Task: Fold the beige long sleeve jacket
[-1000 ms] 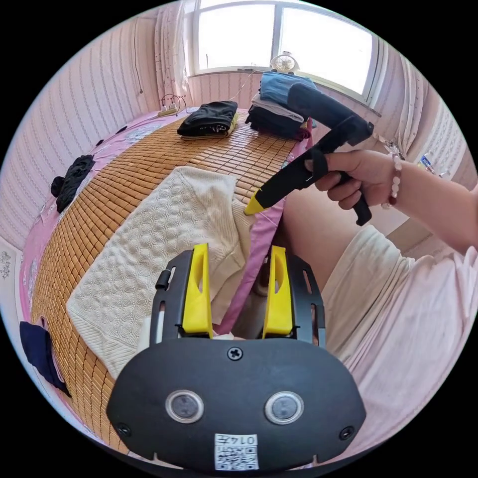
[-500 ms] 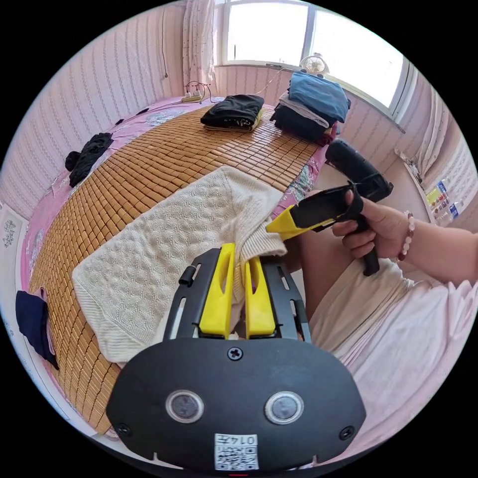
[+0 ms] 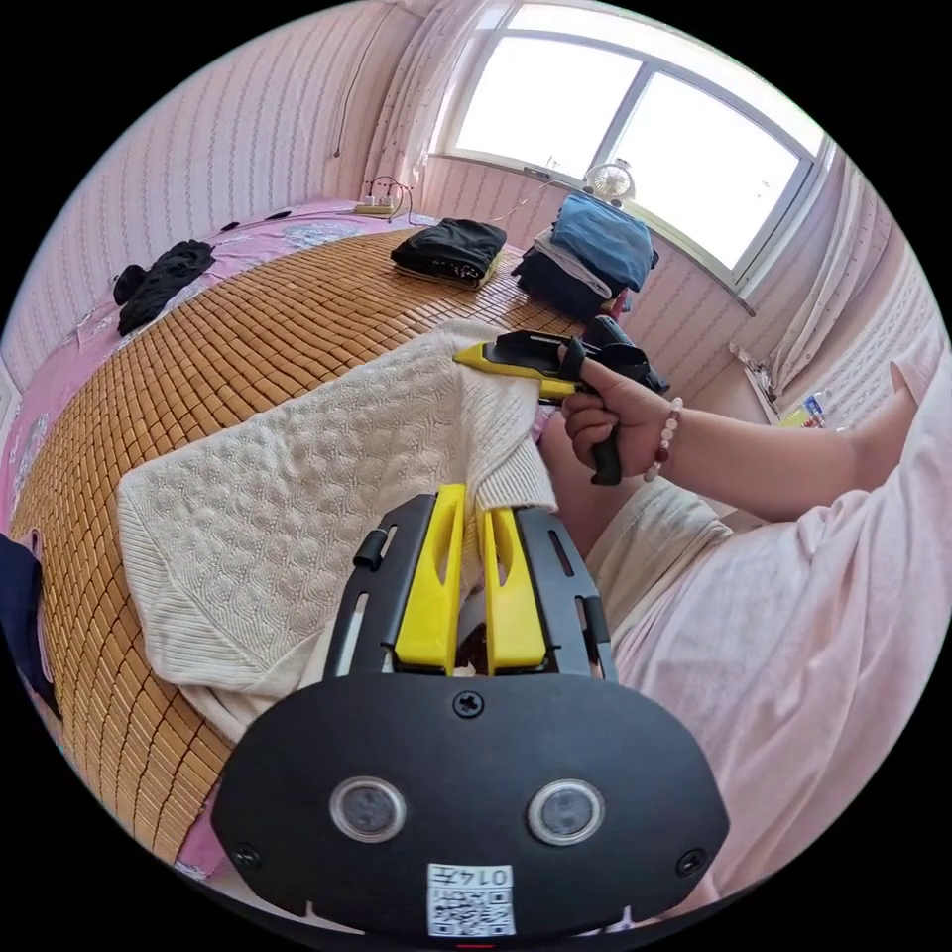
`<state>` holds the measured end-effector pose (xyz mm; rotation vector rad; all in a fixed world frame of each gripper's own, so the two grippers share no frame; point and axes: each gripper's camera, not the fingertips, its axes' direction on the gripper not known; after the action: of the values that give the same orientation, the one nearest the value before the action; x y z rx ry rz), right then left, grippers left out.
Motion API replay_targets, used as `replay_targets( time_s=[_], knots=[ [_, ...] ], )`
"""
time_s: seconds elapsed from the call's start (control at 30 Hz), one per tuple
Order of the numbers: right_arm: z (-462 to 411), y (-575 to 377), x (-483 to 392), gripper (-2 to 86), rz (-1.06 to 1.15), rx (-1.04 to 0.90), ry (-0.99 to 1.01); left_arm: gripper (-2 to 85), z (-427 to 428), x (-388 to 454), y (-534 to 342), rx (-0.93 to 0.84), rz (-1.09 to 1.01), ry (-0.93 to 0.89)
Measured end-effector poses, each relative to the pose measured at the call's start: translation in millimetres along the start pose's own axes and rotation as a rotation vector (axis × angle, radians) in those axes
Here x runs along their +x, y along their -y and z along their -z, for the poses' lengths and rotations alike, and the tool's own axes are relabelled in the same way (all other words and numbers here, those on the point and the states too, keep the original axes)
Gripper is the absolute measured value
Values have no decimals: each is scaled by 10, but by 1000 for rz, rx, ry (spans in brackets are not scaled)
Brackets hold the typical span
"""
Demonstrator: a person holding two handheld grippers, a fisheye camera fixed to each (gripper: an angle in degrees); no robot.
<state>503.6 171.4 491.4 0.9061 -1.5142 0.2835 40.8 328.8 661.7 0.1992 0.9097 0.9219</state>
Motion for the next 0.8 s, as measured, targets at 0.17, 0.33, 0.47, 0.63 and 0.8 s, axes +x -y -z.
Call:
replay_targets(
  time_s=[0.17,0.33,0.47,0.63,0.8],
  knots=[
    [127,-19,-600,29,228,-33,-67,28,178,45,201,129,10,-139],
    [-603,-109,-1208,43,507,-320,-204,38,393,-204,211,99,103,-181],
    [-1729,-473,-1438,77,677,-611,-358,42,663,-466,-21,-26,183,-67],
    [-2450,-839,-1267,86,662,-803,-434,41,1226,-805,-473,-3,407,11],
    [-1949,-910,-1319,95,655,-596,-397,56,1439,-937,-443,61,490,93]
  ],
)
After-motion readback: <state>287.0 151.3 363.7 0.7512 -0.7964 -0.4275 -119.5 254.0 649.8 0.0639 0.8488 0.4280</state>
